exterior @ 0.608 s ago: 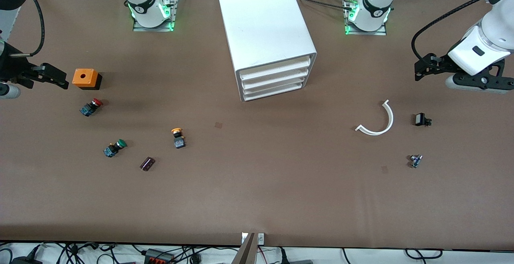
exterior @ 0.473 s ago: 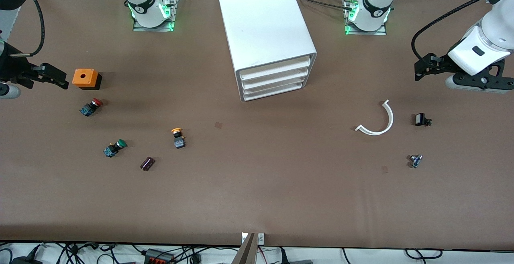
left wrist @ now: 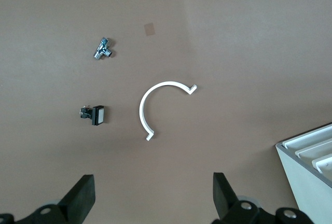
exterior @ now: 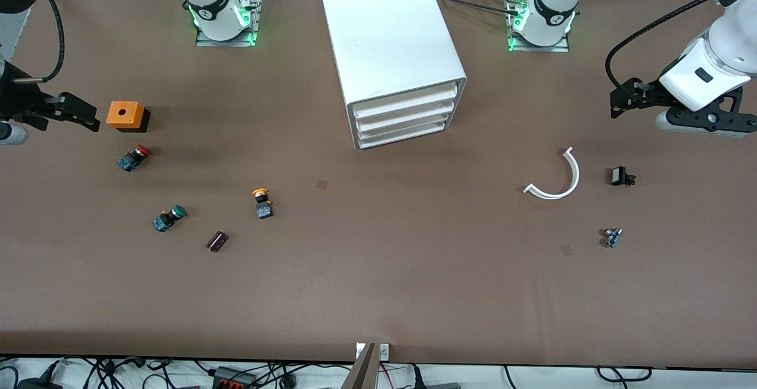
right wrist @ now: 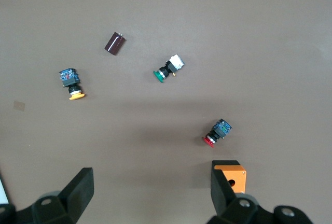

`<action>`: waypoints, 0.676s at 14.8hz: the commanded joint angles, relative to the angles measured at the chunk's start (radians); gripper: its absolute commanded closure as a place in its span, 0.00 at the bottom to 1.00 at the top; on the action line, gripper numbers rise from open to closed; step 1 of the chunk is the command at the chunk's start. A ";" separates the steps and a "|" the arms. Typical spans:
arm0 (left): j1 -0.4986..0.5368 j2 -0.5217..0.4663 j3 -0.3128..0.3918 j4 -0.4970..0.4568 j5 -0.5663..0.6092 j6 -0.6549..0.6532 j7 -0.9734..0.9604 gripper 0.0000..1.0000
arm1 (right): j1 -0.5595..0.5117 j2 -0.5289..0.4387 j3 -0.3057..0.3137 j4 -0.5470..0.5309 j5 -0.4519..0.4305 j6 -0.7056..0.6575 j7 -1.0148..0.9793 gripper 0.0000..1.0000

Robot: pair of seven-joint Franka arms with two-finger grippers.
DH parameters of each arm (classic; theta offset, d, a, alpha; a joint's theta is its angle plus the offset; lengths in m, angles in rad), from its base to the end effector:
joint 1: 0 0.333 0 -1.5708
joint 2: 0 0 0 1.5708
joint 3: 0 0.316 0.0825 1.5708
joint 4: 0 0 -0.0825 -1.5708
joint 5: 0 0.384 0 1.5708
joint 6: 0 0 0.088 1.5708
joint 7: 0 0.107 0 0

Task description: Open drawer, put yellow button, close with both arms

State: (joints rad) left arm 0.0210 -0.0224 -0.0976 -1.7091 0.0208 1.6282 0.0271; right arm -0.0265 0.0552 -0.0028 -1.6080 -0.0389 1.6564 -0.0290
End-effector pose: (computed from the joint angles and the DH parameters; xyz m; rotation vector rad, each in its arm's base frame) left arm 0.5465 -0.0403 0.5763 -3.1116 0.1642 0.0904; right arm 0.5767 -0.0207 0.5832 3.1029 0.0049 -0.0123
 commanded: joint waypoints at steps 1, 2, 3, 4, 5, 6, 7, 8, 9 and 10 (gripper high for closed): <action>0.004 -0.018 -0.004 0.000 -0.015 -0.022 0.014 0.00 | -0.009 -0.023 0.009 -0.003 0.004 -0.009 -0.014 0.00; 0.004 -0.018 -0.004 0.002 -0.015 -0.036 0.011 0.00 | -0.009 -0.023 0.009 -0.001 0.014 -0.009 -0.014 0.00; 0.004 -0.014 -0.004 0.009 -0.013 -0.042 0.014 0.00 | -0.009 -0.023 0.007 -0.003 0.019 -0.010 -0.014 0.00; 0.002 -0.004 -0.004 0.031 -0.015 -0.066 0.011 0.00 | -0.009 -0.028 0.006 -0.003 0.019 -0.013 -0.012 0.00; -0.001 0.002 -0.004 0.042 -0.016 -0.120 0.014 0.00 | -0.009 -0.026 0.006 -0.004 0.019 -0.020 -0.014 0.00; -0.012 0.009 -0.004 0.054 -0.030 -0.163 0.014 0.00 | -0.009 -0.017 0.007 -0.004 0.019 -0.018 -0.015 0.00; -0.021 0.018 -0.004 0.060 -0.051 -0.206 0.014 0.00 | -0.007 -0.006 0.010 -0.007 0.019 -0.017 -0.015 0.00; -0.021 0.019 -0.002 0.060 -0.083 -0.250 0.017 0.00 | -0.003 0.011 0.013 -0.007 0.020 -0.015 -0.014 0.00; -0.021 0.030 -0.002 0.062 -0.109 -0.278 0.017 0.00 | 0.023 0.034 0.012 -0.007 0.020 -0.009 -0.014 0.00; -0.022 0.053 -0.002 0.062 -0.136 -0.318 0.020 0.00 | 0.055 0.060 0.012 -0.006 0.019 -0.003 -0.012 0.00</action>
State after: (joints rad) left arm 0.0023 -0.0160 -0.1019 -1.6793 -0.0669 1.3846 0.0271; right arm -0.0149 0.0692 0.0035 -1.6166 -0.0281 1.6479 -0.0331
